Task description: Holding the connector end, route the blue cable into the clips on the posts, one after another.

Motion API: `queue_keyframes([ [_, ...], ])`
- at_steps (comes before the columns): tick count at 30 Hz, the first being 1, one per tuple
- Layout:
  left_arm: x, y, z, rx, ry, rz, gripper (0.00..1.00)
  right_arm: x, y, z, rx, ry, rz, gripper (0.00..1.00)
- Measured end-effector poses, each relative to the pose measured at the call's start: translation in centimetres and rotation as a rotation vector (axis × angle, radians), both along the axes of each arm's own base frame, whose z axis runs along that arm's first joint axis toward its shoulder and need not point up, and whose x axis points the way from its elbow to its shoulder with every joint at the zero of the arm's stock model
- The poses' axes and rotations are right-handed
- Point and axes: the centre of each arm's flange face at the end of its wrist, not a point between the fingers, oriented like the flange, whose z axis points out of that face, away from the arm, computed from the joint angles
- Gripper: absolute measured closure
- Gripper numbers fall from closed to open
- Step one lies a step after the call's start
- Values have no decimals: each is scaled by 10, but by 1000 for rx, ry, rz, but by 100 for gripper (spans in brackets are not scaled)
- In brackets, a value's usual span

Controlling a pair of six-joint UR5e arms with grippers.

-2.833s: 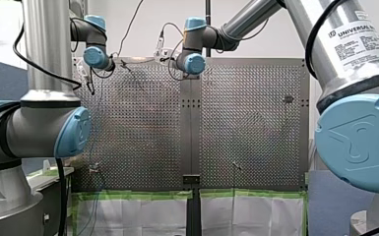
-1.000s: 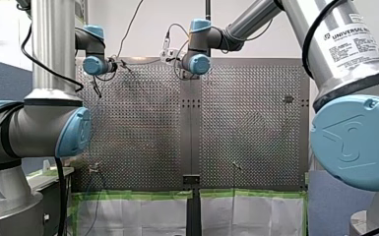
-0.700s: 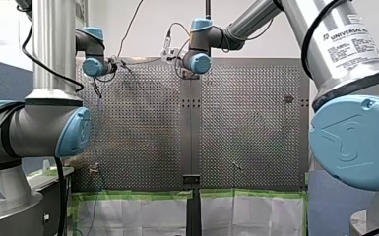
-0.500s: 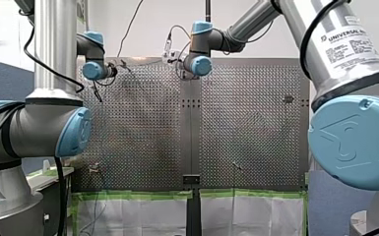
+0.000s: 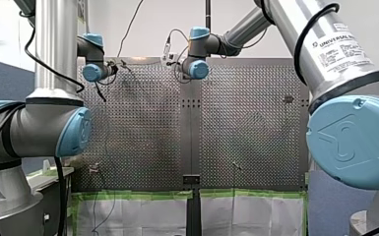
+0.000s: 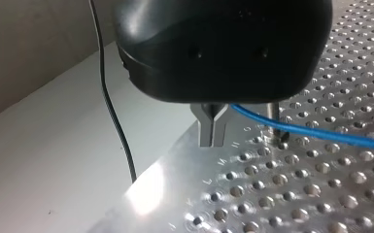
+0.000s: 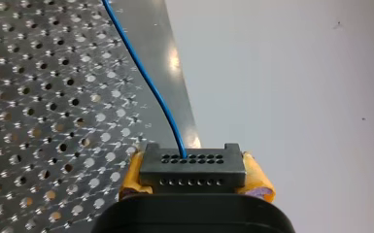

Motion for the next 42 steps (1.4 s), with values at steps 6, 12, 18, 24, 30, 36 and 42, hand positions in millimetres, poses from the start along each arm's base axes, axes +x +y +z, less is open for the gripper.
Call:
queue_keyframes([
  [6,7,4,-12,-12,16,-5,100,0,-9,-1,2,-6,-2,100],
  [12,9,10,-12,-17,11,3,100,-1,-18,-12,15,2,-6,100],
  [18,9,12,-12,-21,6,-3,84,-1,-19,-15,22,10,1,100],
  [24,10,9,-11,-36,1,-47,17,-1,-19,-17,31,19,2,100],
  [30,9,7,-11,-44,7,-48,0,-2,-19,-18,33,23,5,100],
  [36,3,7,-9,-35,27,-15,0,-2,-20,-19,38,28,4,100],
  [42,-1,10,-12,-12,68,45,0,-2,-19,-19,39,31,7,100],
])
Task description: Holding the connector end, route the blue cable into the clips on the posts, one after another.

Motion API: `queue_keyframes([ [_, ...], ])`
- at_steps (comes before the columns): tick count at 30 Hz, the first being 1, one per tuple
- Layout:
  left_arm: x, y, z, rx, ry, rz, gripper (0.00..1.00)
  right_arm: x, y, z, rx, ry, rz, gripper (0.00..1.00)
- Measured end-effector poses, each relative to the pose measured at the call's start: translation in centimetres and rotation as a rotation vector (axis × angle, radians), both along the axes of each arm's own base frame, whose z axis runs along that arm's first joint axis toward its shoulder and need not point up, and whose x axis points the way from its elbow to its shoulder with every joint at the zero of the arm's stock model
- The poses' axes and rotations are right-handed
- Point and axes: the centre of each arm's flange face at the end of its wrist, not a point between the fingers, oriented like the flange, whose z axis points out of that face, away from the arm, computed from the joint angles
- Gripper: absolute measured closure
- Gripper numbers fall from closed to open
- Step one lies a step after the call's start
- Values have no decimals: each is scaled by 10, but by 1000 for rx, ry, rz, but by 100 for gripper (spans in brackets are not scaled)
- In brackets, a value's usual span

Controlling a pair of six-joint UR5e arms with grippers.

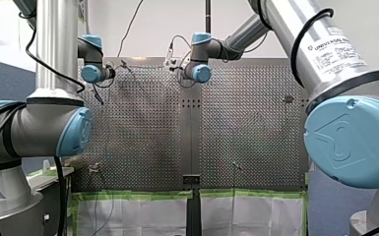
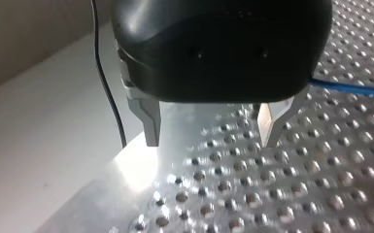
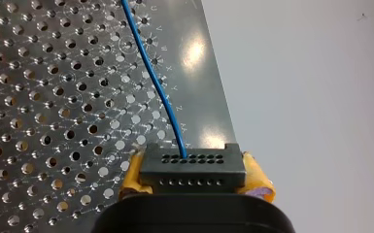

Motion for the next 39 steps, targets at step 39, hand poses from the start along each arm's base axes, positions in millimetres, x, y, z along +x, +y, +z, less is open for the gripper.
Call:
queue_keyframes([
  [39,-97,-55,-13,171,309,66,0,-1,1,-2,9,17,0,100],
])
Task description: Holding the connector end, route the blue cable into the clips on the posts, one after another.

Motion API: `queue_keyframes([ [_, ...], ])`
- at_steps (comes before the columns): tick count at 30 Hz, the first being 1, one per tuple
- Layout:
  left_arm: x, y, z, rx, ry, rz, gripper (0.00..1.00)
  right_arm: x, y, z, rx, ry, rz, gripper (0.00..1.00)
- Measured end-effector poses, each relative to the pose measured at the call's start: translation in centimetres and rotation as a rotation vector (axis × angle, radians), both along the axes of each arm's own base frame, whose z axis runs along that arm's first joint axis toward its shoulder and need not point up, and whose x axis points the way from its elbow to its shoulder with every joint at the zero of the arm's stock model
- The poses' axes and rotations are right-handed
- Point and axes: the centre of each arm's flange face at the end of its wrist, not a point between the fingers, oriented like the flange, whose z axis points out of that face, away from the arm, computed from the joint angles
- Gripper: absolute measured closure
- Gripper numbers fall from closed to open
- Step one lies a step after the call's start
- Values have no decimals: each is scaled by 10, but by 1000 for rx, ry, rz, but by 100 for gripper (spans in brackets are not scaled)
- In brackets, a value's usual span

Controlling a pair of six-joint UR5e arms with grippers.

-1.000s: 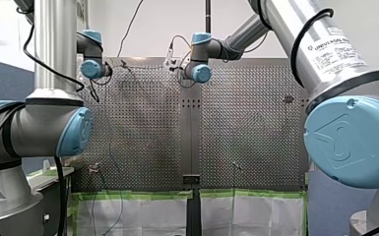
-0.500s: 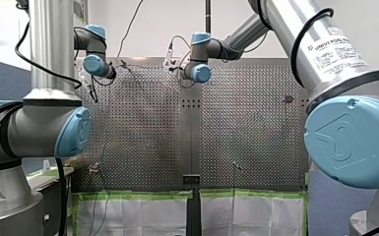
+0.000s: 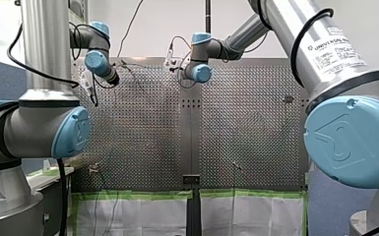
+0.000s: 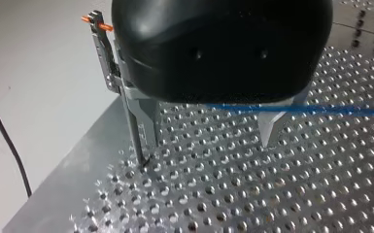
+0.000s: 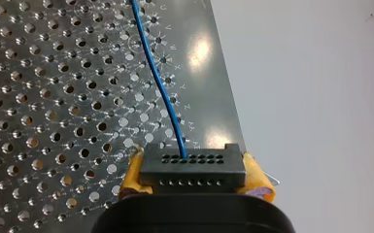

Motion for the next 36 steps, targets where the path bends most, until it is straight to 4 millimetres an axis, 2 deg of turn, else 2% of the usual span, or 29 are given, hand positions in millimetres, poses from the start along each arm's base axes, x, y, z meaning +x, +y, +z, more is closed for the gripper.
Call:
queue_keyframes([
  [11,-13,5,-4,22,89,35,0,0,1,-1,4,7,-1,100],
  [22,-35,-8,26,-48,25,-18,0,0,0,-1,8,3,1,100],
  [36,-53,-30,37,33,20,-55,0,1,3,-2,15,9,4,100],
])
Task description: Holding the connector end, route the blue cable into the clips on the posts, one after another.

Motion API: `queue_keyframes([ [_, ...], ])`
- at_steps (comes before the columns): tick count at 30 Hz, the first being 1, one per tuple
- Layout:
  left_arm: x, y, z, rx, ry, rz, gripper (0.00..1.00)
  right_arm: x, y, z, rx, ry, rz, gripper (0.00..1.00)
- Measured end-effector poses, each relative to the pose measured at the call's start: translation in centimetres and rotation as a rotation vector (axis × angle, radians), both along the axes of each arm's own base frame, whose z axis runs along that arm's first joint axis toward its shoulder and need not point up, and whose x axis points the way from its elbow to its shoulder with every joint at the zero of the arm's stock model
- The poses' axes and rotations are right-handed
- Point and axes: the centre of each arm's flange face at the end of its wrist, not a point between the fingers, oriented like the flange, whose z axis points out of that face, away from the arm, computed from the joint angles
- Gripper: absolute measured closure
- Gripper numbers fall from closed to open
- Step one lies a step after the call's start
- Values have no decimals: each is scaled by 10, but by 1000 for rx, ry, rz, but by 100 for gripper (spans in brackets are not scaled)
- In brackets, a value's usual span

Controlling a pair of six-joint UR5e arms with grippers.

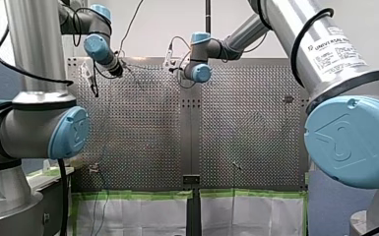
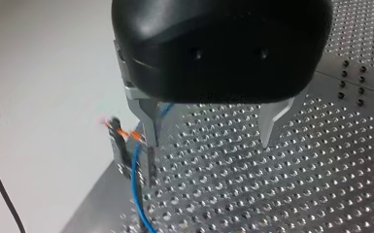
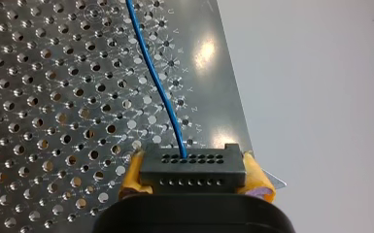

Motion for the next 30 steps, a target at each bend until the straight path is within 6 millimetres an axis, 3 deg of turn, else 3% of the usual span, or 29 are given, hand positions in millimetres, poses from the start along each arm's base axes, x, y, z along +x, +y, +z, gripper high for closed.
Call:
queue_keyframes([
  [8,-8,-9,7,82,-16,-20,0,-1,-2,0,-1,1,-3,100],
  [18,-1,-8,1,172,-4,-21,0,-2,-3,0,-3,0,-4,100],
  [30,12,-2,23,217,-70,-8,0,-3,-5,0,-3,1,-6,100],
])
